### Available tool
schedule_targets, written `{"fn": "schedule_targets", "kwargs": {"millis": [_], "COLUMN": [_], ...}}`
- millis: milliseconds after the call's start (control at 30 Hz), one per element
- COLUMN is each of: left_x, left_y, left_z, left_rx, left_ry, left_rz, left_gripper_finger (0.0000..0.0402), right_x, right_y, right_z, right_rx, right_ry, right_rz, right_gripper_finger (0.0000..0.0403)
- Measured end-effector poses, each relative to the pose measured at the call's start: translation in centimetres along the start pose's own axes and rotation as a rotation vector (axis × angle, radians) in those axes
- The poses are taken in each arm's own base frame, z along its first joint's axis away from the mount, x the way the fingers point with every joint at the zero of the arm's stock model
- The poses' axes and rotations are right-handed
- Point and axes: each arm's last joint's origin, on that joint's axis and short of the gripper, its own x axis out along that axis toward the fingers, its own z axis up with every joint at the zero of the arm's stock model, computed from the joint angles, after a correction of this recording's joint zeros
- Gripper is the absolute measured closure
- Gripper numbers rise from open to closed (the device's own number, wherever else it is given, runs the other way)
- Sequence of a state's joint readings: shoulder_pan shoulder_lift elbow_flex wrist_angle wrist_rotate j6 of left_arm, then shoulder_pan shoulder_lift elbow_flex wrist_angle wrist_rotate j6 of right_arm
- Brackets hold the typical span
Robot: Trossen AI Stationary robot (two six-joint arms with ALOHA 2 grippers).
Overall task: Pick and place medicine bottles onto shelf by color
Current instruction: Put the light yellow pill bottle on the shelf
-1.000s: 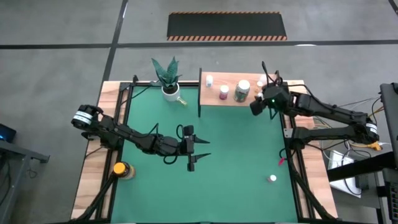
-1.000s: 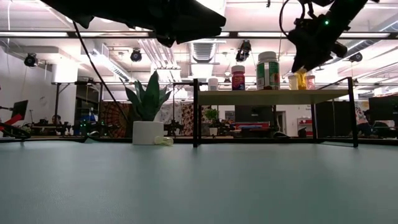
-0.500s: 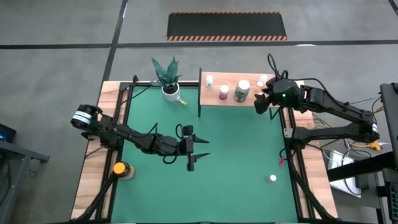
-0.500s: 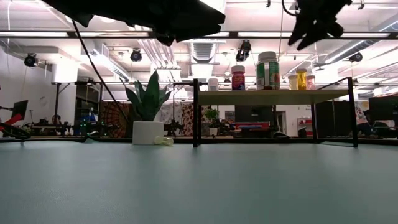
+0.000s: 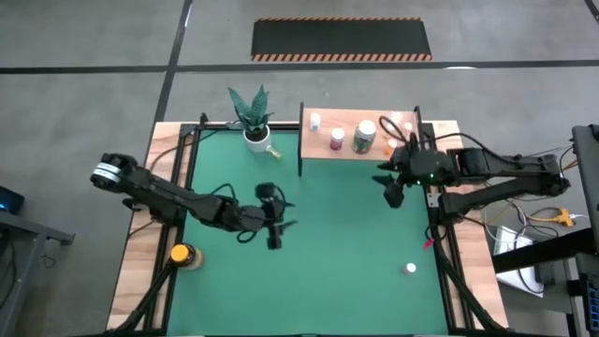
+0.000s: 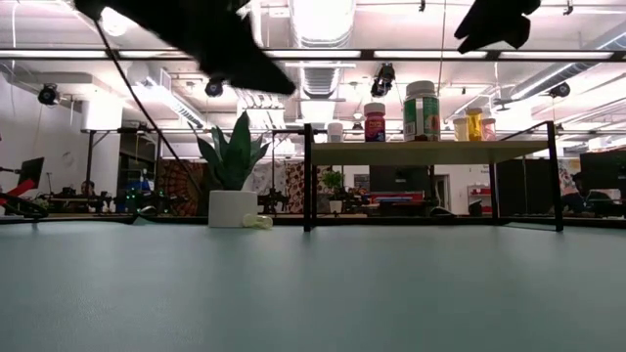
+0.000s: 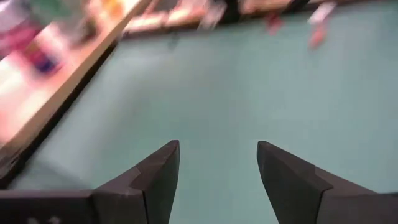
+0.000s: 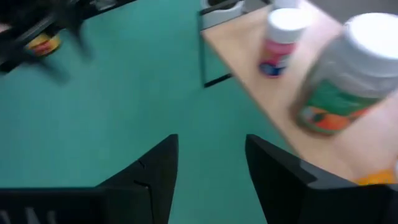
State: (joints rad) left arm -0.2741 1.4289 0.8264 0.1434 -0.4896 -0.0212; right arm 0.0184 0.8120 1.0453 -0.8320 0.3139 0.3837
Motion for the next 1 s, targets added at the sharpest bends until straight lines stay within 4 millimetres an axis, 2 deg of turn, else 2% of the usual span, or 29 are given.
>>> {"fn": "schedule_targets", "kwargs": {"millis": [200, 400, 567, 733, 833, 1000], "left_x": [-2.1, -1.6, -0.2, 1.7, 3.1, 5.3], "left_y": [3.3, 8.1, 12.6, 16.4, 17.4, 17.8], "left_z": [-1.0, -1.8, -2.8, -4.4, -5.2, -6.2], "left_rx": [0.059, 0.098, 0.245, 0.318, 0.366, 0.457], "left_ry": [0.213, 0.381, 0.478, 0.583, 0.609, 0.580], "left_rz": [0.130, 0.105, 0.139, 0.131, 0.132, 0.123], "left_gripper_finger": [0.0203, 0.0203, 0.0203, 0.0203, 0.0203, 0.0203], "right_x": [-0.6, -1.2, -1.4, -1.4, -1.3, -1.4], "right_y": [1.5, 2.0, 1.9, 1.9, 1.9, 1.9], "right_z": [-0.7, -1.0, -1.1, -1.1, -1.1, -1.1], "right_rx": [-0.066, -0.081, -0.083, -0.080, -0.076, -0.075], "right_ry": [0.011, 0.004, -0.003, 0.001, 0.001, 0.000], "right_rz": [0.084, 0.125, 0.129, 0.128, 0.128, 0.128], "right_gripper_finger": [0.0237, 0.0245, 0.0248, 0.0246, 0.0249, 0.0250]}}
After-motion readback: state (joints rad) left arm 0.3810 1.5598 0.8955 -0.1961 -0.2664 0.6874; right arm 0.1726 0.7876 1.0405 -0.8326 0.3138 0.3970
